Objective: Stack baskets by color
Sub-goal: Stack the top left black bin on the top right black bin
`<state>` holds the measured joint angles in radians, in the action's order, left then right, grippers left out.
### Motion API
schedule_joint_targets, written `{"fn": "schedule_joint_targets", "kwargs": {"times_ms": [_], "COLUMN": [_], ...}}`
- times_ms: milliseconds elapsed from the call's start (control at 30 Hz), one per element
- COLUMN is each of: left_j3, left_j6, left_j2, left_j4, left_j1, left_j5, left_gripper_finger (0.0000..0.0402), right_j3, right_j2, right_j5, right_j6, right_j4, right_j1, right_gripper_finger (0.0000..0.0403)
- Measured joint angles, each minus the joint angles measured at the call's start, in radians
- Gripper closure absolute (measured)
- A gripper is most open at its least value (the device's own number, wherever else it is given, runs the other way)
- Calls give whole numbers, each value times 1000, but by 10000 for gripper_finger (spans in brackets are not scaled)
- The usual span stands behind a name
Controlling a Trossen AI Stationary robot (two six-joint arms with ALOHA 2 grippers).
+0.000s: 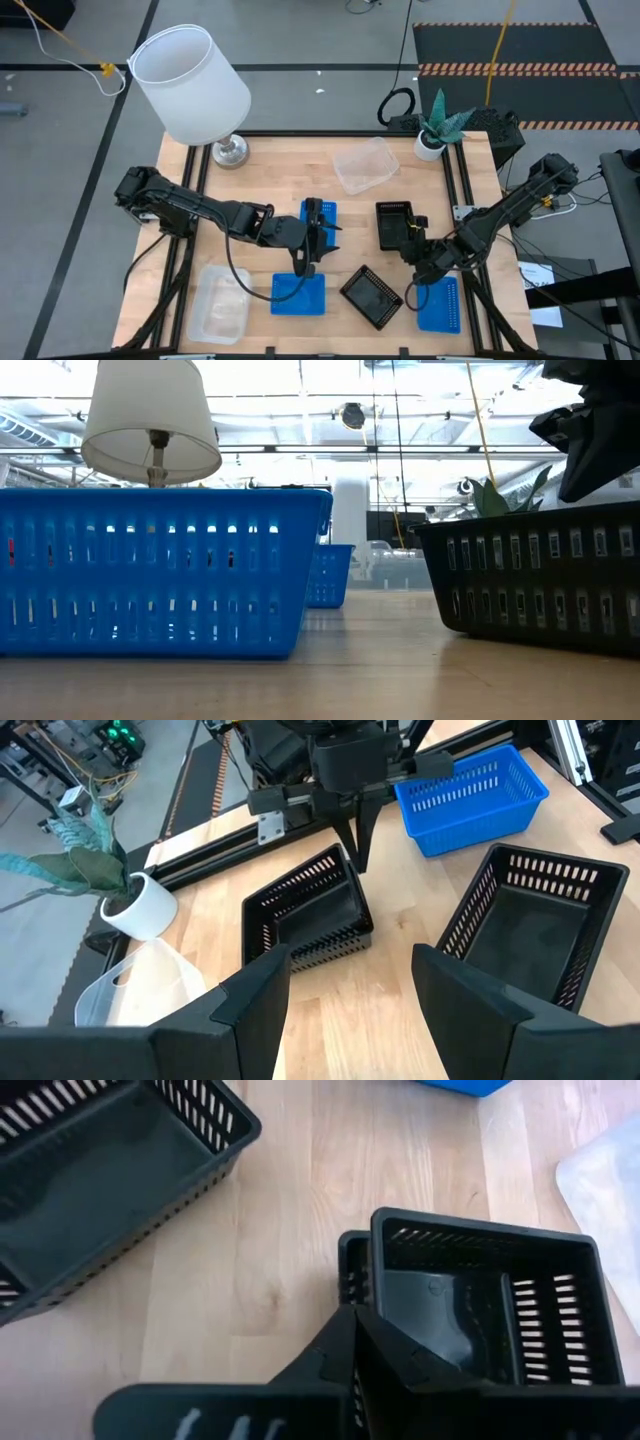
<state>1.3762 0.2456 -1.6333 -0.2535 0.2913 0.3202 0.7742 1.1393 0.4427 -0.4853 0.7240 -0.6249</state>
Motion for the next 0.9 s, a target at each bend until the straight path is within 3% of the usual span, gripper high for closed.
{"fn": "schedule_joint_targets", "kwargs": {"times_ms": [900], "left_j3": [0], "left_j6": [4], "left_j2": [0], "left_j4": [20], "left_j1": [0], "left_j5": [-8], "left_gripper_finger": [188], "right_j3": [-59], "right_j2": [0], "right_j5": [0], "right_j6": [-80], "right_j4": [-38], "right_j1": [23], "right_gripper_finger": [399]}}
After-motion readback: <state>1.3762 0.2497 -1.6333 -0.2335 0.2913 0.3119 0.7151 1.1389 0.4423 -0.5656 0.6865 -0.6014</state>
